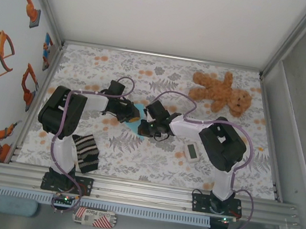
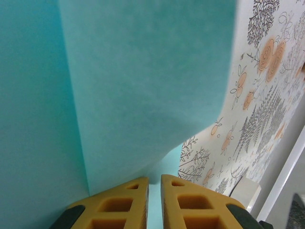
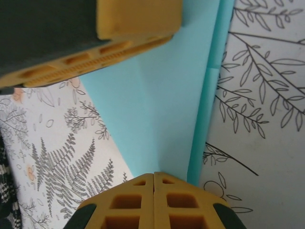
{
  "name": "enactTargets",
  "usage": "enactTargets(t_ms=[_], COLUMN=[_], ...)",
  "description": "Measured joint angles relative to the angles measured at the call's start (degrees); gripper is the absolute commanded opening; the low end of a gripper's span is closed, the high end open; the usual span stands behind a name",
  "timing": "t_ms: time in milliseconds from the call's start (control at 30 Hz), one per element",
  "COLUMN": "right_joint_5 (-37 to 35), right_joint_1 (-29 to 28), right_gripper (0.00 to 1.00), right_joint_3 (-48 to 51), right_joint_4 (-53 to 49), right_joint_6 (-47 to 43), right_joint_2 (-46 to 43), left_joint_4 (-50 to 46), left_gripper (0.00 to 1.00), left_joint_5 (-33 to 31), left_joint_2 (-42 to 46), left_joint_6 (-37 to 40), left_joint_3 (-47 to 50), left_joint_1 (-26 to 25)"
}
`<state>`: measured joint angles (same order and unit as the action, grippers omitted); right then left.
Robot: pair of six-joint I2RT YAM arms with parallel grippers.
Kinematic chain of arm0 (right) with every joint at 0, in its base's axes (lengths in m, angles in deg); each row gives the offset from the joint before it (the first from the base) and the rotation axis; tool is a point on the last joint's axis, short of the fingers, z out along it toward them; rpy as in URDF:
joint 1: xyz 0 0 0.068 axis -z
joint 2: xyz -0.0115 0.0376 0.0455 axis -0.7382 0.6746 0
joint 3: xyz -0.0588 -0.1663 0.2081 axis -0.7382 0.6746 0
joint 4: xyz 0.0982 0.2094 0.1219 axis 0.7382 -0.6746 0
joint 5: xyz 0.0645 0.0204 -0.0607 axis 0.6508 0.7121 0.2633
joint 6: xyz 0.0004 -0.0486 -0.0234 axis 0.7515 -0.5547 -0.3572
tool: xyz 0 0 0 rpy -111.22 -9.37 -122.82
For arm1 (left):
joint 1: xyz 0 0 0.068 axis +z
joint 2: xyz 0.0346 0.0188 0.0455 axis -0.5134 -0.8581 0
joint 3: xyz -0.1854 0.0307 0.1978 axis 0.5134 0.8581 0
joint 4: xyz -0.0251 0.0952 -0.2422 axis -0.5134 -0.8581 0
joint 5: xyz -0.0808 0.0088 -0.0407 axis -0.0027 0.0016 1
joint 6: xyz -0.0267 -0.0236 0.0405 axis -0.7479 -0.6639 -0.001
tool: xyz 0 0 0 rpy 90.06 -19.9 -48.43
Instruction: Fold a paper plane with a square sheet of paper (pick it up from the middle)
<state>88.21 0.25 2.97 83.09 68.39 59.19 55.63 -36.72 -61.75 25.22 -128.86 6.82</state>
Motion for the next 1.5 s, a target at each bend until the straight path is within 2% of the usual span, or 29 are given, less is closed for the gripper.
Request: enactTargets(t_ms=[167, 367, 600, 733, 967, 1267, 1500], right_joint_5=[0.6, 2.9, 4.0, 2.5, -1.2, -4.0, -4.4], right_joint_1=[0.0, 0.1, -0.5, -0.5, -0.5, -0.5, -0.5], right_gripper=[0.0, 0.0, 0.0, 0.0, 0.0, 0.0, 0.0], right_joint_3=[2.6, 12.2, 18.2, 14.1, 3.0, -0.6, -1.2], right_joint_4=[3.5, 9.7, 5.6, 3.8, 5.8, 3.1, 2.3], right_joint_6=[0.0, 0.7, 1.1, 1.1, 1.7, 1.7, 1.7], right_joint_2=[-0.6, -6.0, -13.4, -15.3, -6.7, 0.7, 1.3], left_joint_4=[-1.2, -2.2, -2.9, -3.3, -3.6, -3.6, -3.9], left_gripper=[0.14, 0.14, 0.14, 0.14, 0.13, 0.13, 0.14], left_joint_5=[-0.4, -0.6, -0.6, -0.7, -0.7, -0.7, -0.8], left_joint_2=[-0.3, -0.5, -0.7, -0.7, -0.8, -0.8, -0.7], left_joint_6=[0.2, 0.2, 0.4, 0.5, 0.5, 0.5, 0.7], left_joint_3=[-0.7, -1.3, -1.7, -2.0, -2.1, -2.2, -2.5], left_joint_1=[-0.1, -0.1, -0.2, -0.3, -0.3, -0.3, -0.3])
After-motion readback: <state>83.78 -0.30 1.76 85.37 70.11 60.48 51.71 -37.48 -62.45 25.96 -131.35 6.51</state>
